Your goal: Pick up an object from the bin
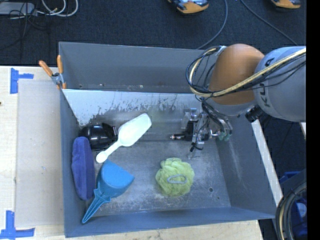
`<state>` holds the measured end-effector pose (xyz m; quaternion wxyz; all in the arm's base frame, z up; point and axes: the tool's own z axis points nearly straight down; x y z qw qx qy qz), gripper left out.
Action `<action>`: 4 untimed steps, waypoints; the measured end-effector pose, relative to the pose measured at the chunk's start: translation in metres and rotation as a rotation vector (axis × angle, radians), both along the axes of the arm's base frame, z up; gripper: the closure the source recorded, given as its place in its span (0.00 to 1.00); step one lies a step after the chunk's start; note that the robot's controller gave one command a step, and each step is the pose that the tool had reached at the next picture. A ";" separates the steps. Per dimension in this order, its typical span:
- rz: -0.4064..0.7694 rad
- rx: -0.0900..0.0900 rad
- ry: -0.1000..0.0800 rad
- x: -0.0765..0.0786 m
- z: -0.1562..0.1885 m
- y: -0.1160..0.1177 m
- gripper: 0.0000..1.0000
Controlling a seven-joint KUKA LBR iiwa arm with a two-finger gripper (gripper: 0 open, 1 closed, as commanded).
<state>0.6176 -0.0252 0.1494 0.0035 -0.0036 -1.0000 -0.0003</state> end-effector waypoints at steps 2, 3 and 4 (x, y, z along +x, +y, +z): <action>-0.009 0.005 0.013 -0.093 -0.026 0.103 0.00; -0.077 0.002 0.019 -0.101 -0.083 0.188 0.00; -0.081 0.001 0.017 -0.100 -0.080 0.184 1.00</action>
Offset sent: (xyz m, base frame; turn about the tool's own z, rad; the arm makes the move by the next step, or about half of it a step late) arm -0.0545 0.0205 0.0333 -0.0063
